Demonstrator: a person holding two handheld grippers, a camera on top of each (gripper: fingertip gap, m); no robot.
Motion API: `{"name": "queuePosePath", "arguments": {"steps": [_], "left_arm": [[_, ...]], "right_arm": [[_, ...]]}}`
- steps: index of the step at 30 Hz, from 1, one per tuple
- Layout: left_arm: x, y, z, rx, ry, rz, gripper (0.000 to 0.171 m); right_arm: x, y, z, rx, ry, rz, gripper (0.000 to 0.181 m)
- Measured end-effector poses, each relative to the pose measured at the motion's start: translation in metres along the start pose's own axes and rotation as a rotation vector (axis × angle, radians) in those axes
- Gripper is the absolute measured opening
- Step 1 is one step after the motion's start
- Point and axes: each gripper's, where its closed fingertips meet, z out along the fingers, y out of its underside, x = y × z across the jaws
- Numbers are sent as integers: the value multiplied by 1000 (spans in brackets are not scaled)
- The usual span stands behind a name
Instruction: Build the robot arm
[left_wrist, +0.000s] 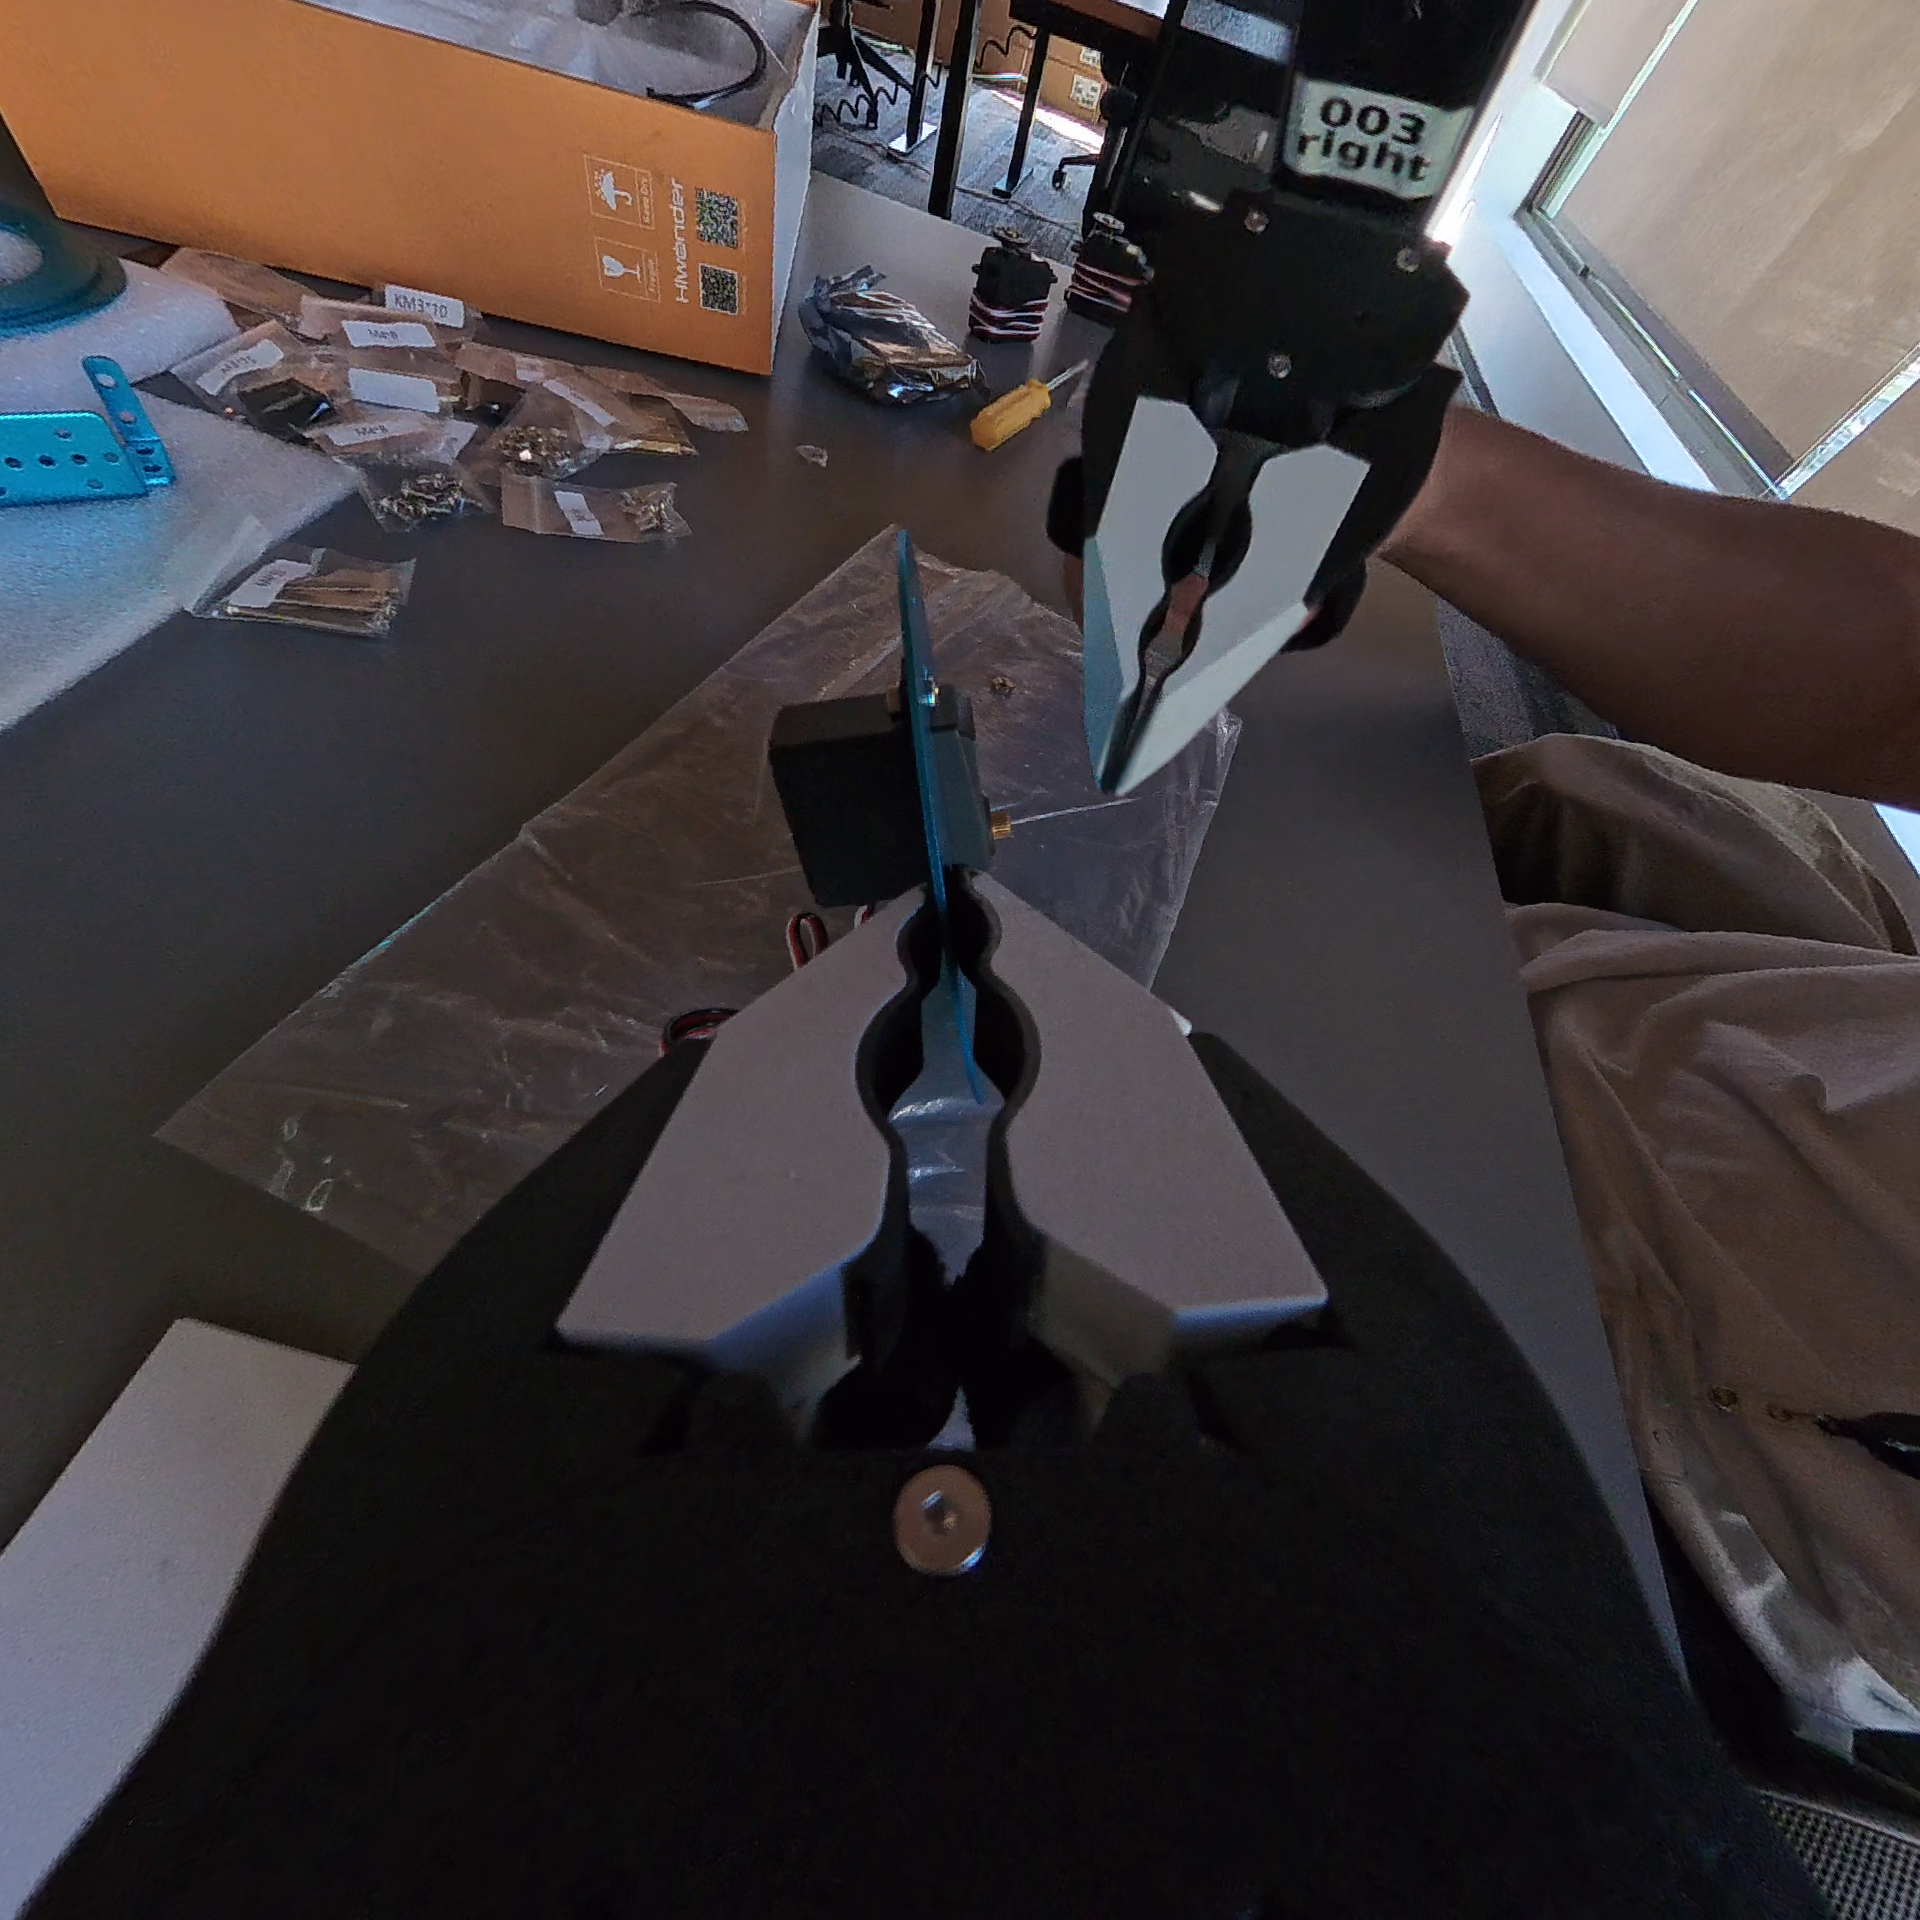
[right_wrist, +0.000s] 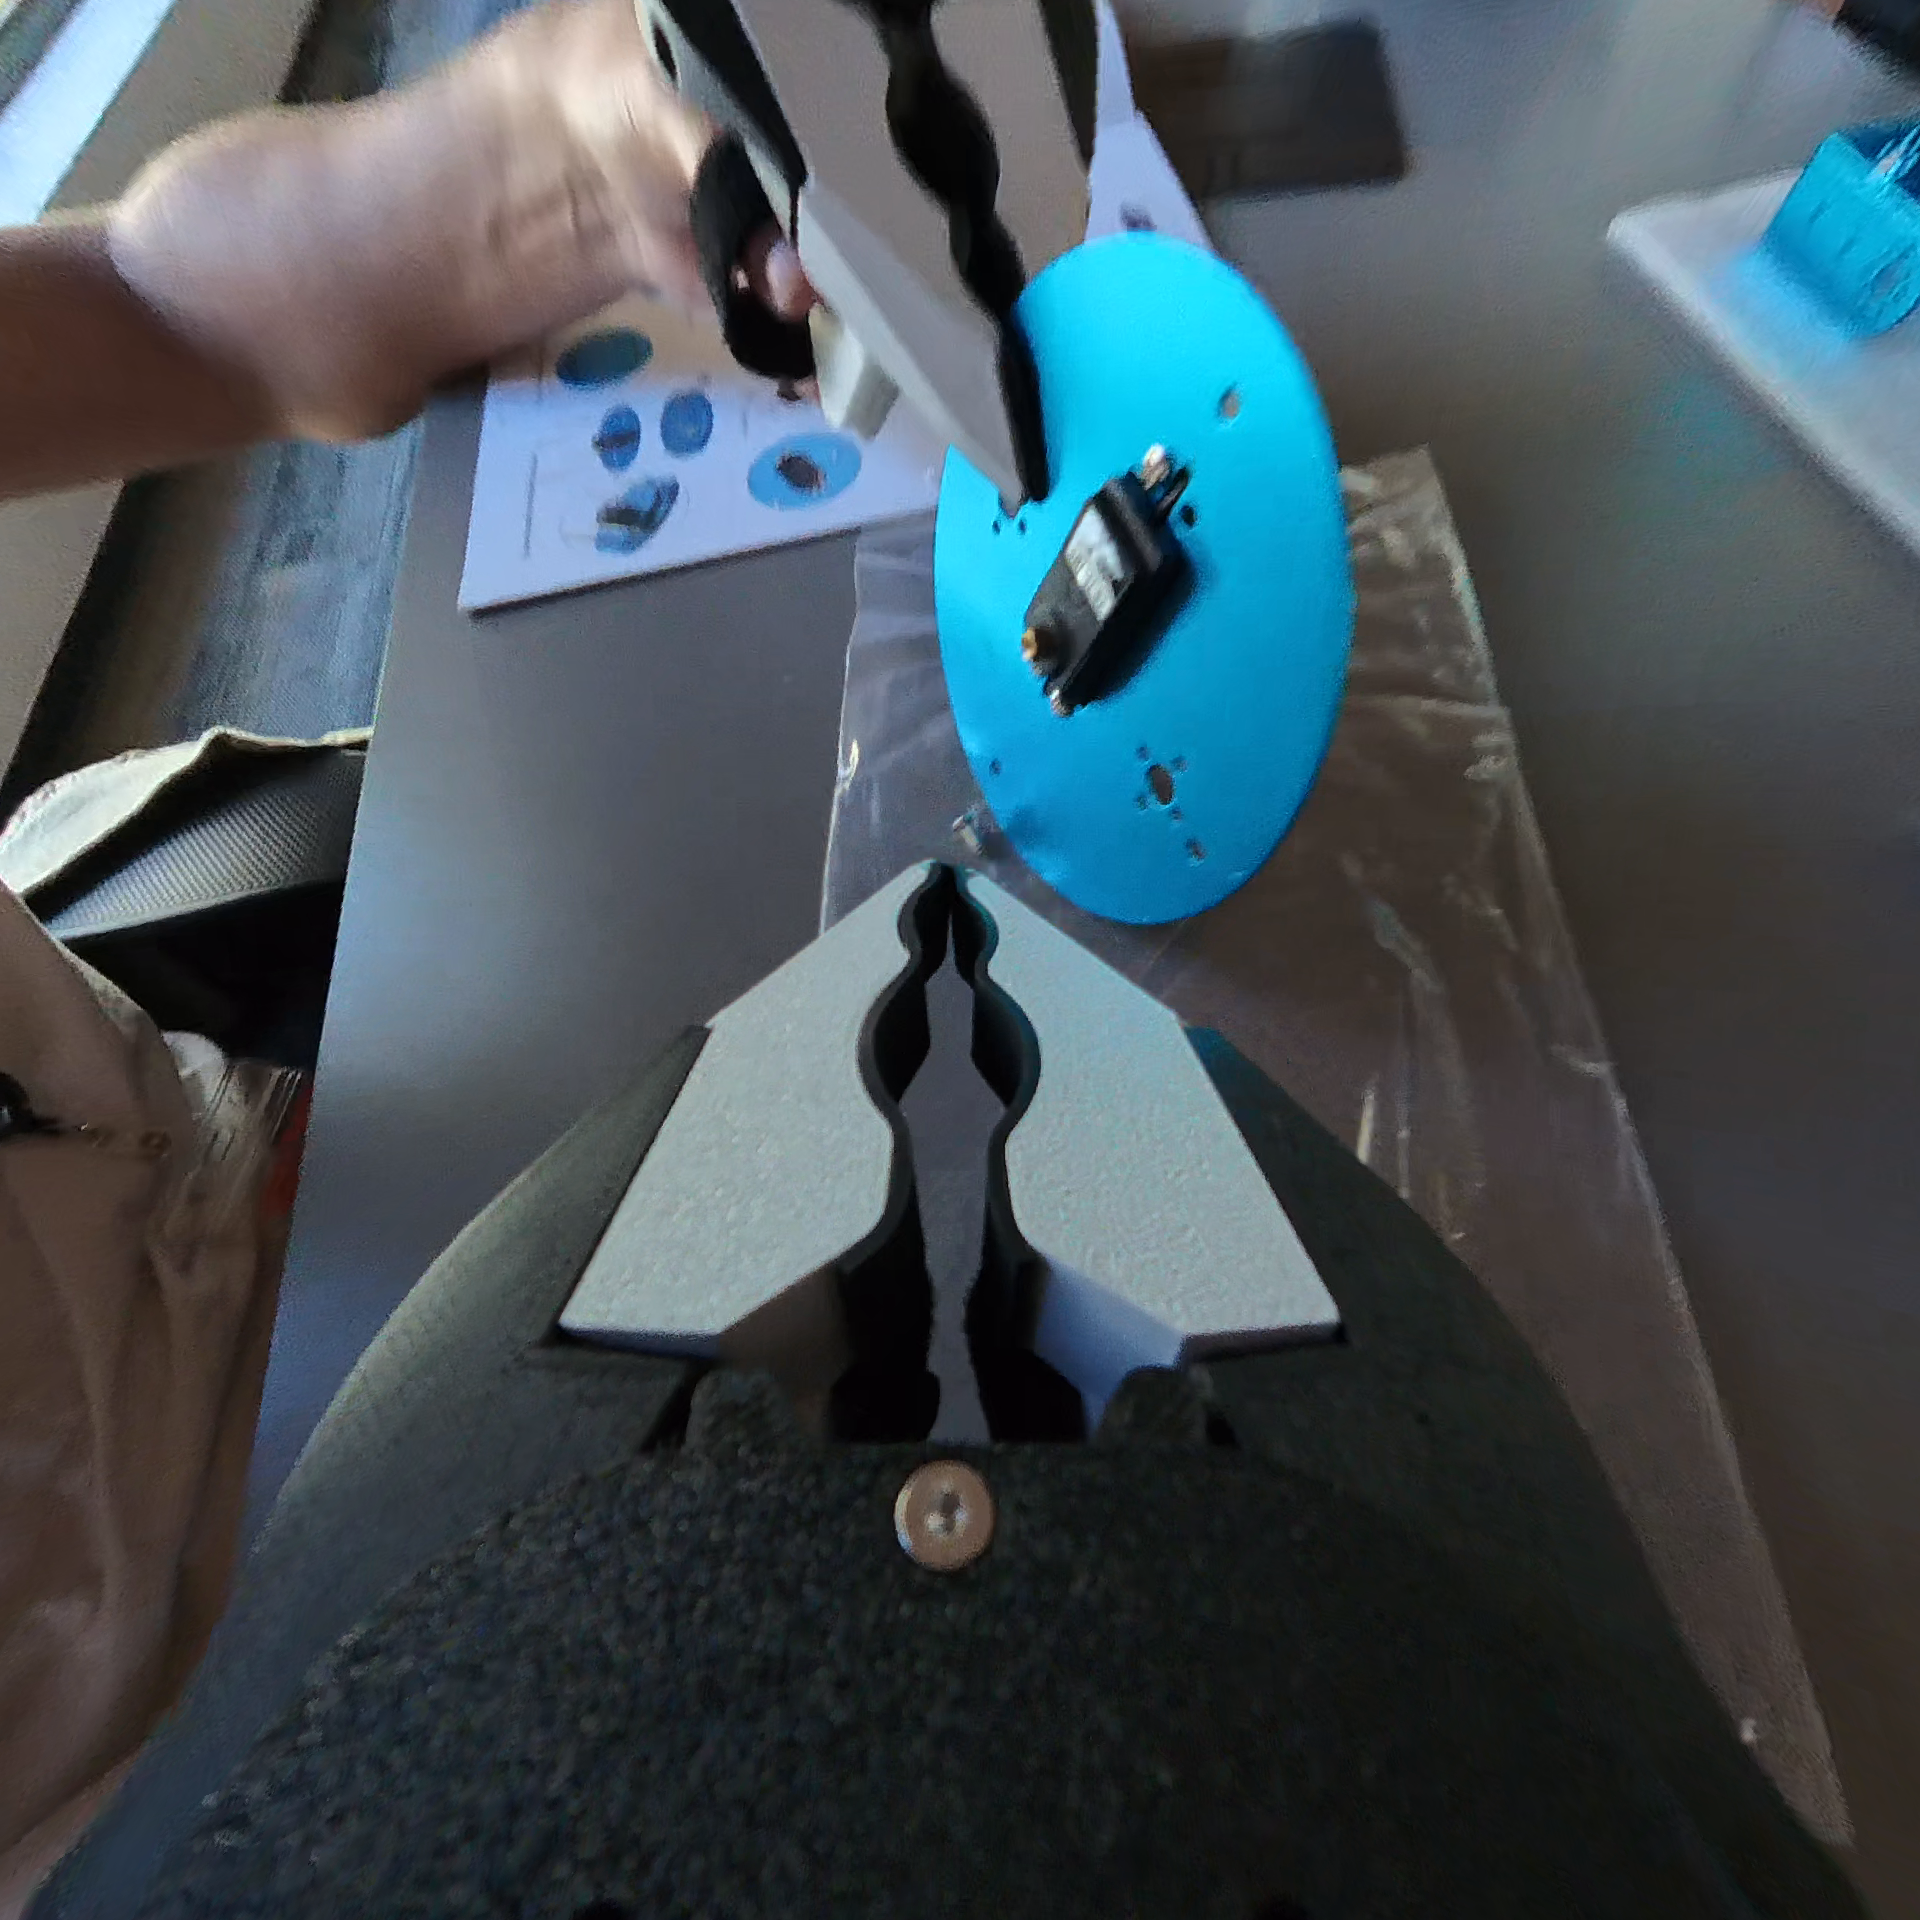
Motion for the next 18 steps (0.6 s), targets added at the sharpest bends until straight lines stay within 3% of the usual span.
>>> {"name": "queuePosePath", "arguments": {"steps": [3, 5, 7, 11, 18], "left_arm": [[-1, 0, 0, 2, -5, -4, 1], [-4, -1, -1, 6, -25, -3, 1], [-7, -2, -4, 7, -41, 1, 0], [-10, -3, -8, -1, -48, -16, 0], [-10, -4, -10, -1, -44, -16, 0]], "right_arm": [[-9, 11, 17, -117, 80, -7, 10], [-13, 8, 29, -137, 157, -24, 11], [-20, 8, 39, -155, 186, -36, 24], [-6, 15, 49, -213, 286, -48, 11], [14, 7, 56, -208, 343, -24, 12]]}}
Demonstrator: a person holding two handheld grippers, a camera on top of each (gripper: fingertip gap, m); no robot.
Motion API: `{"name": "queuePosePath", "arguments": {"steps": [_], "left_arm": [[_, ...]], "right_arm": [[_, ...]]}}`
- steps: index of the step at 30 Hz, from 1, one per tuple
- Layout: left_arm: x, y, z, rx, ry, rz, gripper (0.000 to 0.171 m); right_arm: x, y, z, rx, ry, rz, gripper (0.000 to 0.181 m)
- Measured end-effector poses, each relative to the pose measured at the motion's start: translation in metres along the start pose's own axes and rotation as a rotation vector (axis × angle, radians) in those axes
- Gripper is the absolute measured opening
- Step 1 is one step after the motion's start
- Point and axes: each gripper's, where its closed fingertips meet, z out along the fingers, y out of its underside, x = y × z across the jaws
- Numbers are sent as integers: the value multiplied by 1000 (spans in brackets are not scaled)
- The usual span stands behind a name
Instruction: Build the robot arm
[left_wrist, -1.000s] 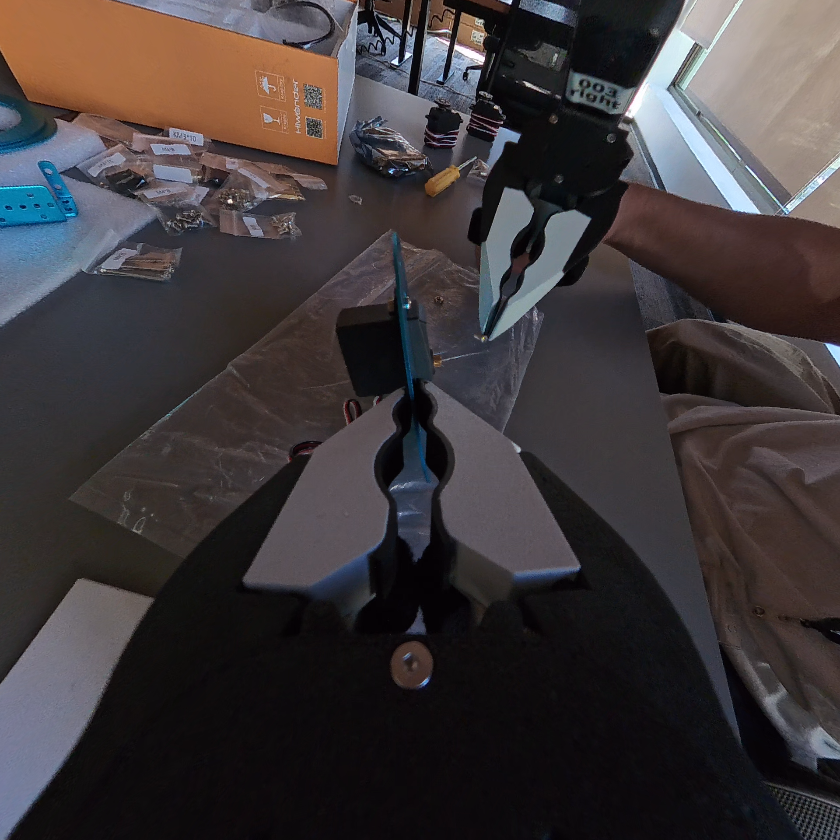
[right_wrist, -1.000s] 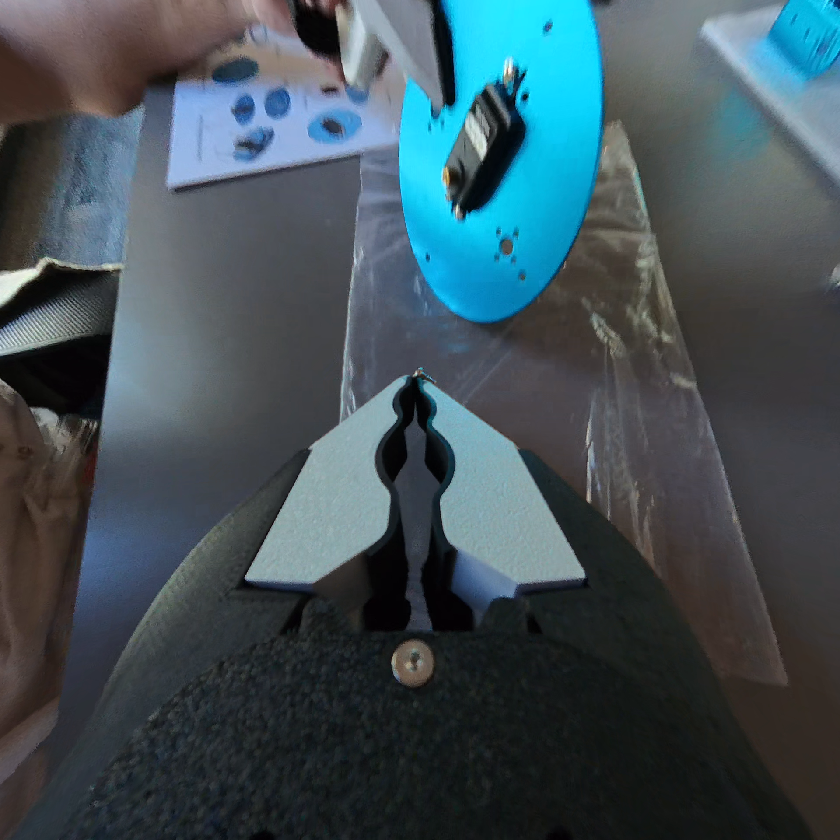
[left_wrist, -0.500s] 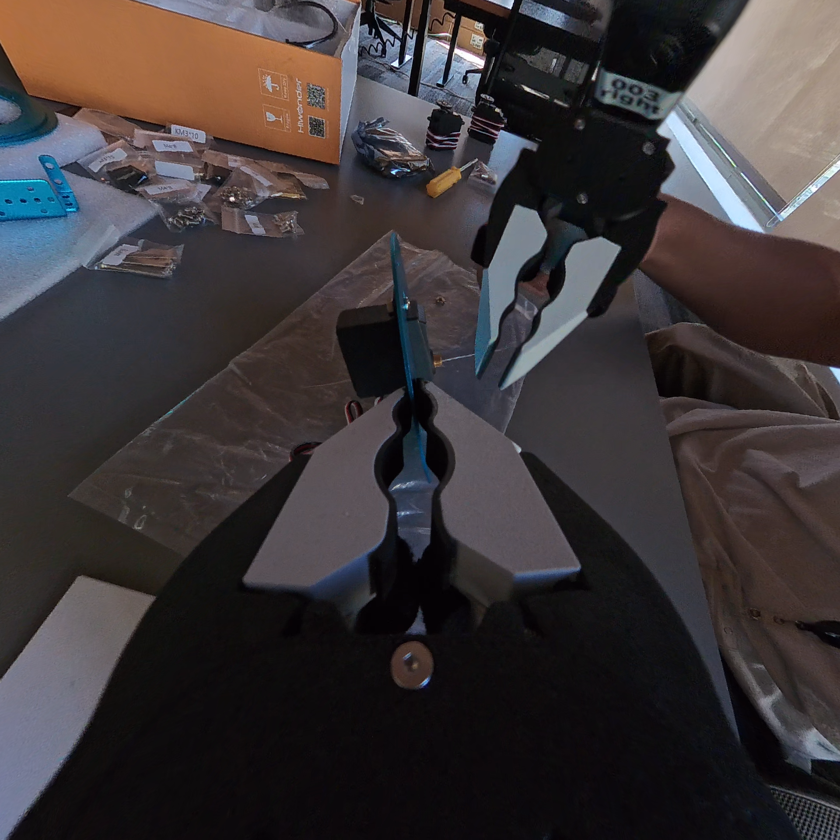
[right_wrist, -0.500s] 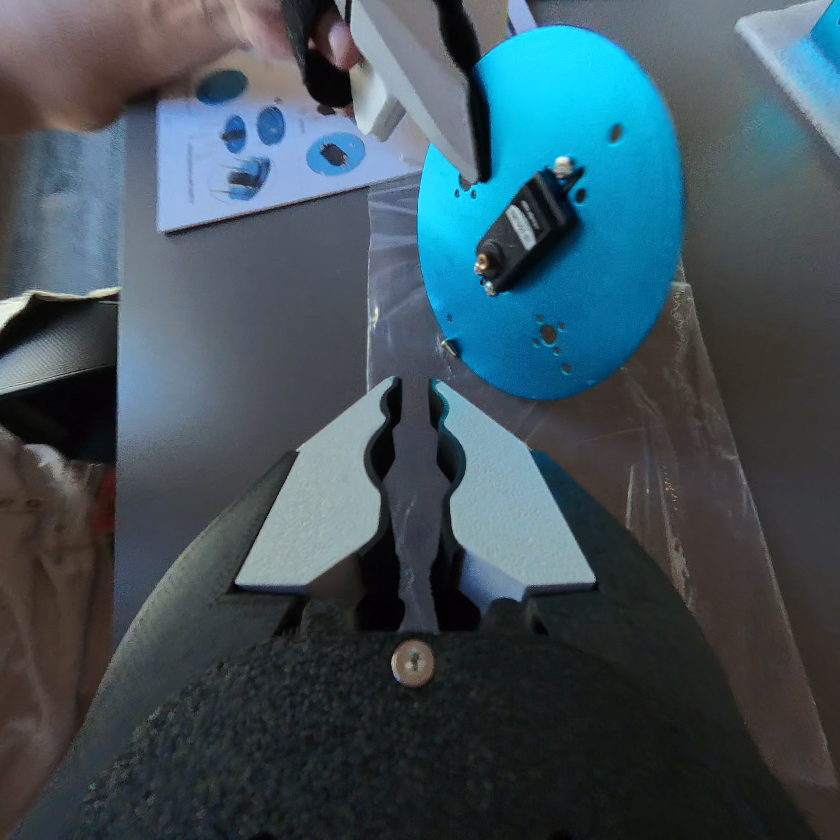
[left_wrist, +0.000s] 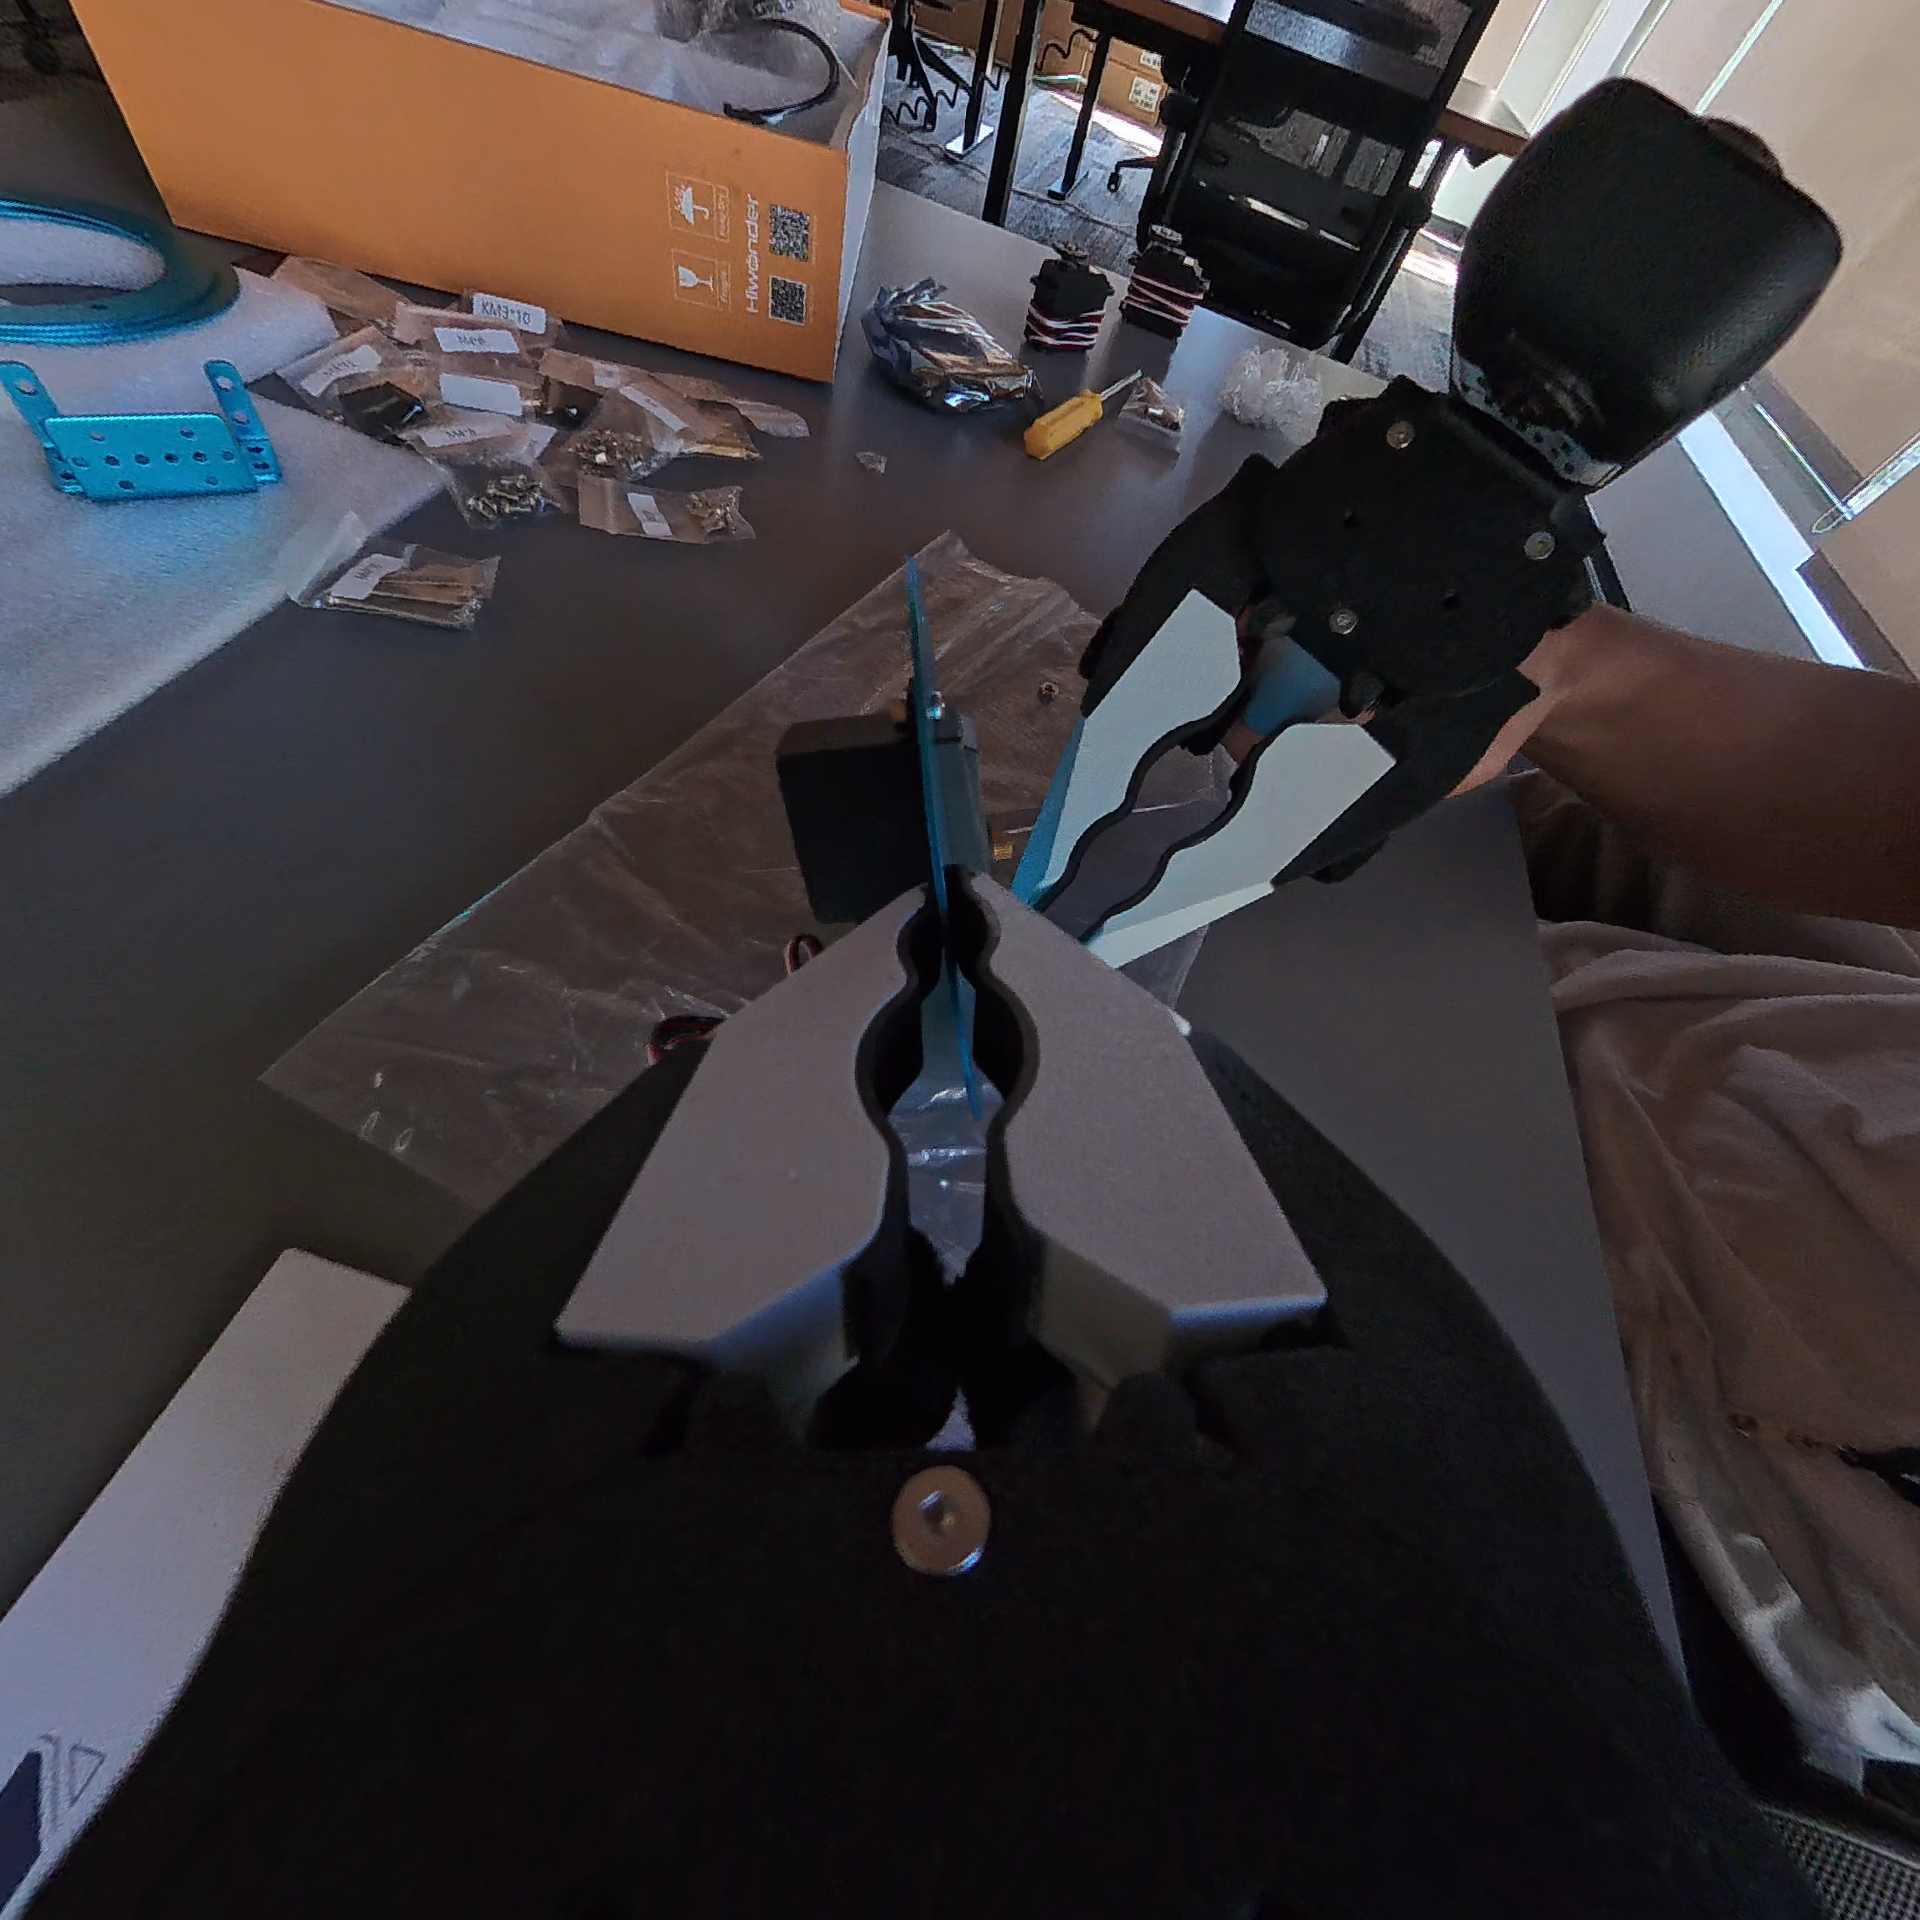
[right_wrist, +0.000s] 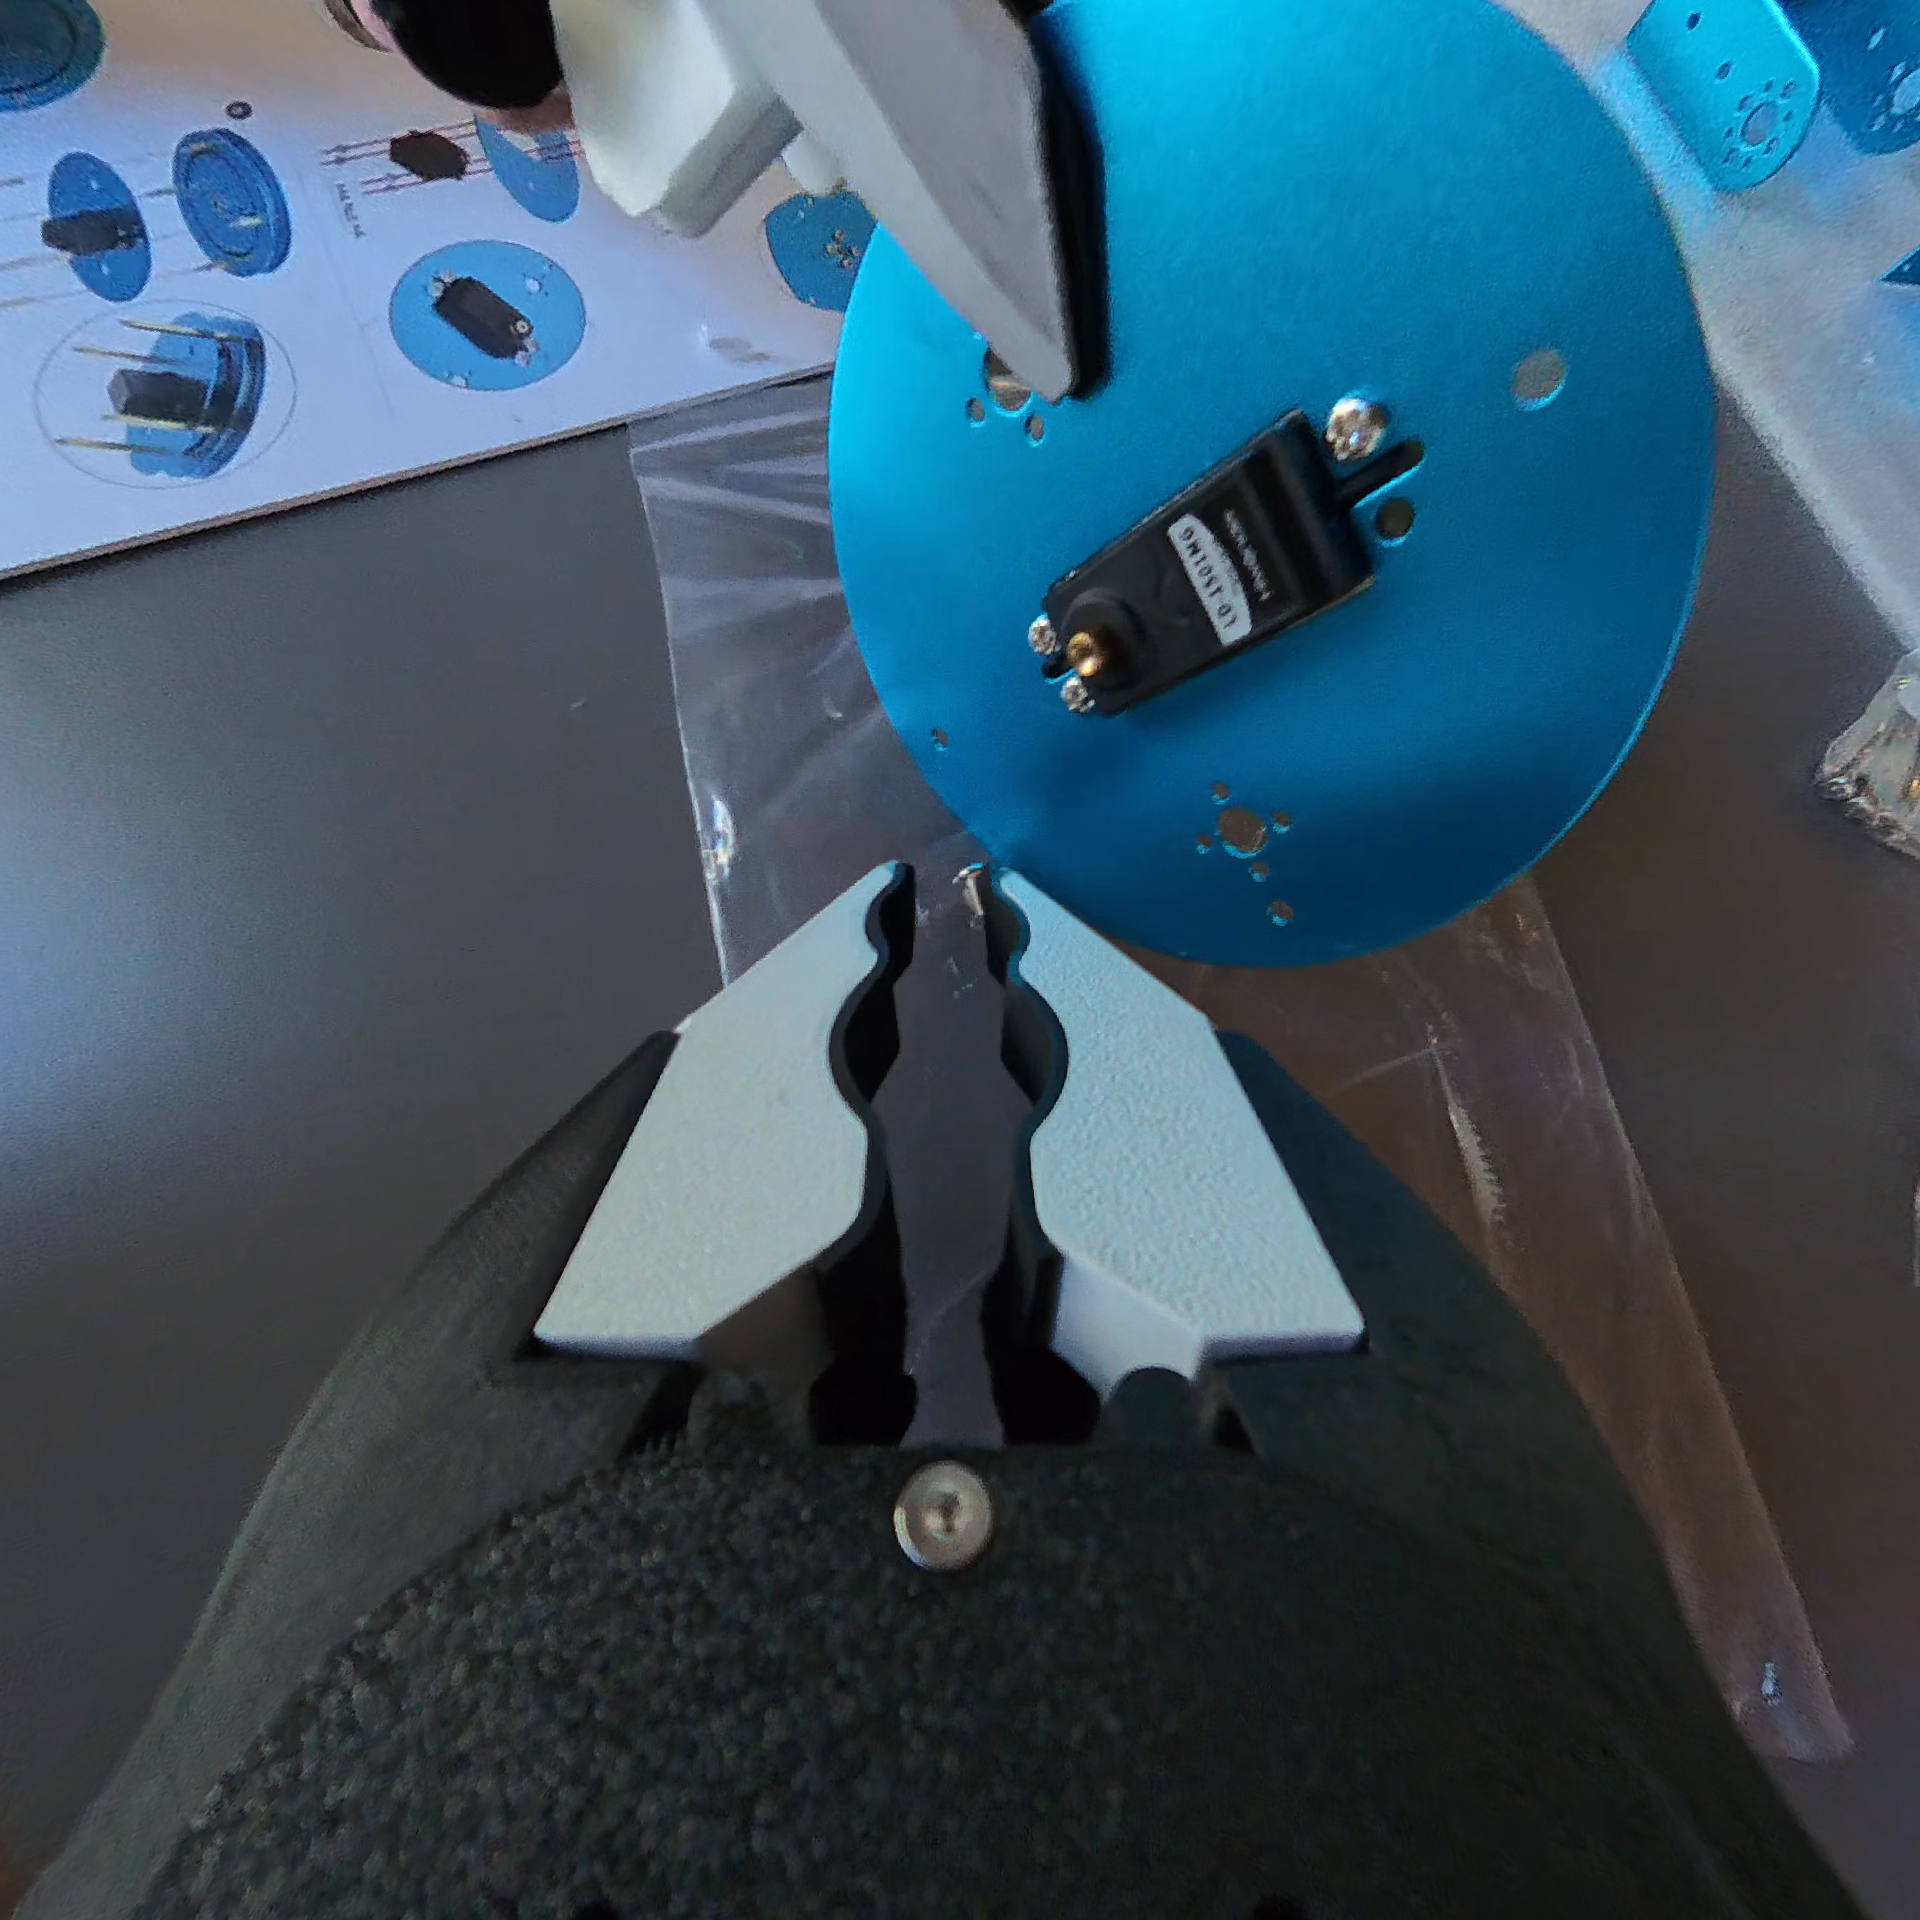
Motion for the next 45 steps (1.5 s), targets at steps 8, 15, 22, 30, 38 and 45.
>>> {"name": "queuePosePath", "arguments": {"steps": [8, 15, 22, 30, 38, 45], "left_arm": [[0, 0, 0, 0, 7, -17, 0], [1, 0, 1, 0, 6, -11, 0], [1, 0, 0, 1, 7, -11, 0], [1, 0, 1, 0, 6, -7, 0], [1, 0, 1, 0, 7, -7, 0], [2, 0, 1, 0, 7, -7, 0]], "right_arm": [[-2, 6, 6, -21, -26, -22, 6], [-4, 17, -6, -63, -42, -46, 4], [-3, 1, 3, 8, -45, -26, 4], [-16, 11, -2, -15, -189, 42, 1], [-12, 17, -24, 37, -181, 54, 6], [-3, 34, -29, 24, -120, 51, 5]]}}
